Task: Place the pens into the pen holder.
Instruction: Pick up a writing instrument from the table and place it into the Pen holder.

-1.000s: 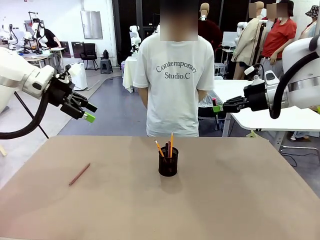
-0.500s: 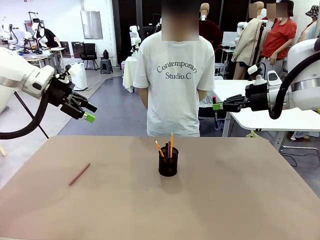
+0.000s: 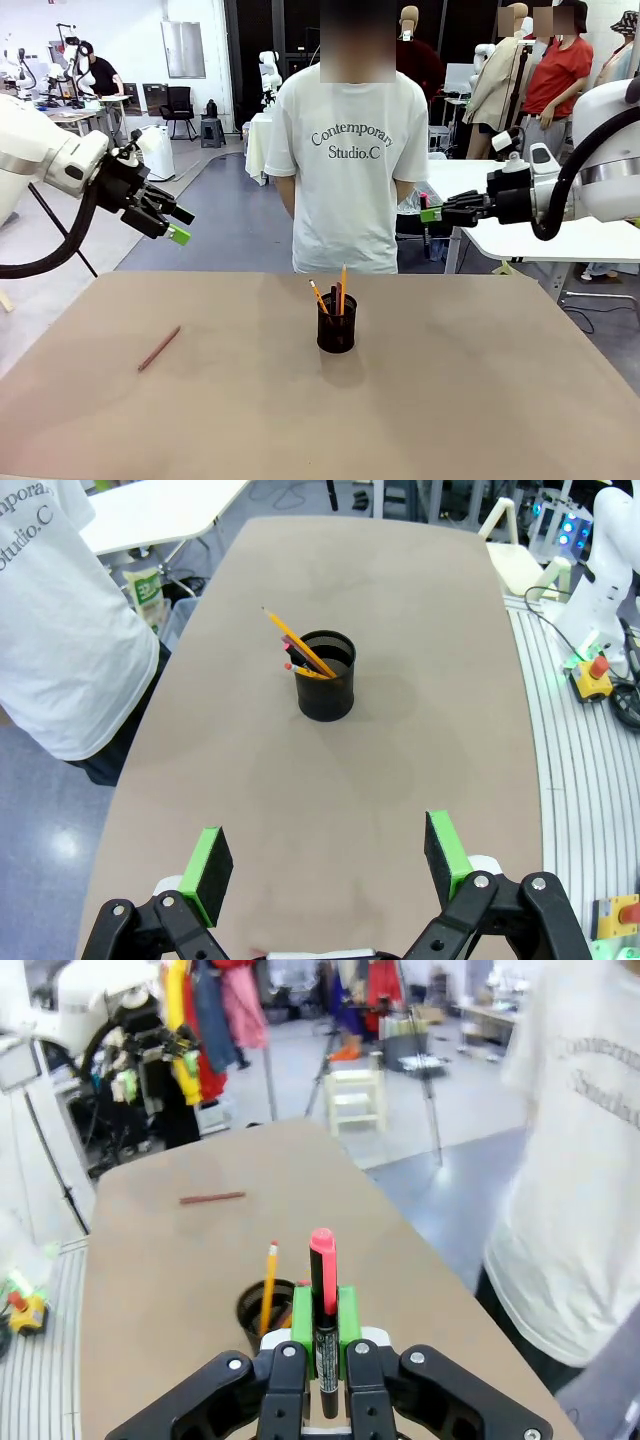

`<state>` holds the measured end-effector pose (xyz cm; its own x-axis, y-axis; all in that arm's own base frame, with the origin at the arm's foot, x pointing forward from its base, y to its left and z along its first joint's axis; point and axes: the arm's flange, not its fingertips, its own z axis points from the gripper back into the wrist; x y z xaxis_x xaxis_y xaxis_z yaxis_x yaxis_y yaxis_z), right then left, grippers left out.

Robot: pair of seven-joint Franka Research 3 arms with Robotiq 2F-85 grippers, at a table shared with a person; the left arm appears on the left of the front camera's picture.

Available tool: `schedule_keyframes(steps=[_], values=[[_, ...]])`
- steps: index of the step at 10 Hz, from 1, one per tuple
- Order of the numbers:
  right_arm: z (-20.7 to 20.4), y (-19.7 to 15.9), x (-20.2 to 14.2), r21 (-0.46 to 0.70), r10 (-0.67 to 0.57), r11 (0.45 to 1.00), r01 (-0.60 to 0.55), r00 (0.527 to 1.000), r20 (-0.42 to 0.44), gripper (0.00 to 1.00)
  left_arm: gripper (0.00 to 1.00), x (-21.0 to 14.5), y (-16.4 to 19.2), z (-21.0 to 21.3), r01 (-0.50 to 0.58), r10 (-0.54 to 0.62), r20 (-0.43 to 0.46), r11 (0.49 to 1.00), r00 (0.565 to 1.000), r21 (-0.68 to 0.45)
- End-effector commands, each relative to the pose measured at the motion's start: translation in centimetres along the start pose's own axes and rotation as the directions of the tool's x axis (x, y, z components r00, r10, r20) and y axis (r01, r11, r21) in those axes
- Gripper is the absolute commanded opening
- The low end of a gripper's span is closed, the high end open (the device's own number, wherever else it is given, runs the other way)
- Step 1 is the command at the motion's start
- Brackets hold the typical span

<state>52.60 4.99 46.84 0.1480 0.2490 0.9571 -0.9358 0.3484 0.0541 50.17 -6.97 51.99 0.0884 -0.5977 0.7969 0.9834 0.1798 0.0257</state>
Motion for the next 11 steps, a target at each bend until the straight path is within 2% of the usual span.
schedule_keyframes(steps=[1, 2, 4, 6, 8, 11], values=[[-1.8, -0.4, -0.1, 0.134, 0.096, 0.986, -0.104, 0.993, 0.062, 0.00, 1.00, 0.0, -0.1, 0.1, 0.005, -0.005, -0.011, 1.000, 1.000, -0.005], [-3.0, -0.3, 0.2, 0.188, 0.136, 0.970, -0.152, 0.986, 0.095, 0.00, 1.00, 0.0, -0.1, 0.1, 0.005, -0.005, -0.011, 1.000, 1.000, -0.005], [-5.9, -1.0, -0.1, 0.191, 0.200, 0.955, -0.229, 0.967, 0.160, 0.00, 1.00, 0.0, -0.1, 0.1, 0.005, -0.005, -0.011, 1.000, 1.000, -0.005], [-8.9, -1.3, -1.4, 0.229, 0.213, 0.941, -0.248, 0.963, 0.166, 0.00, 1.00, 0.0, -0.1, 0.1, 0.005, -0.005, -0.011, 1.000, 1.000, -0.005], [-11.4, -1.6, -3.3, 0.216, 0.231, 0.942, -0.257, 0.963, 0.140, 0.00, 1.00, 0.0, -0.1, 0.1, 0.005, -0.005, -0.011, 1.000, 1.000, -0.005], [-14.0, -2.2, -4.7, 0.240, 0.226, 0.934, -0.266, 0.957, 0.182, 0.00, 1.00, 0.0, -0.1, 0.1, 0.005, -0.005, -0.011, 1.000, 1.000, -0.005]])
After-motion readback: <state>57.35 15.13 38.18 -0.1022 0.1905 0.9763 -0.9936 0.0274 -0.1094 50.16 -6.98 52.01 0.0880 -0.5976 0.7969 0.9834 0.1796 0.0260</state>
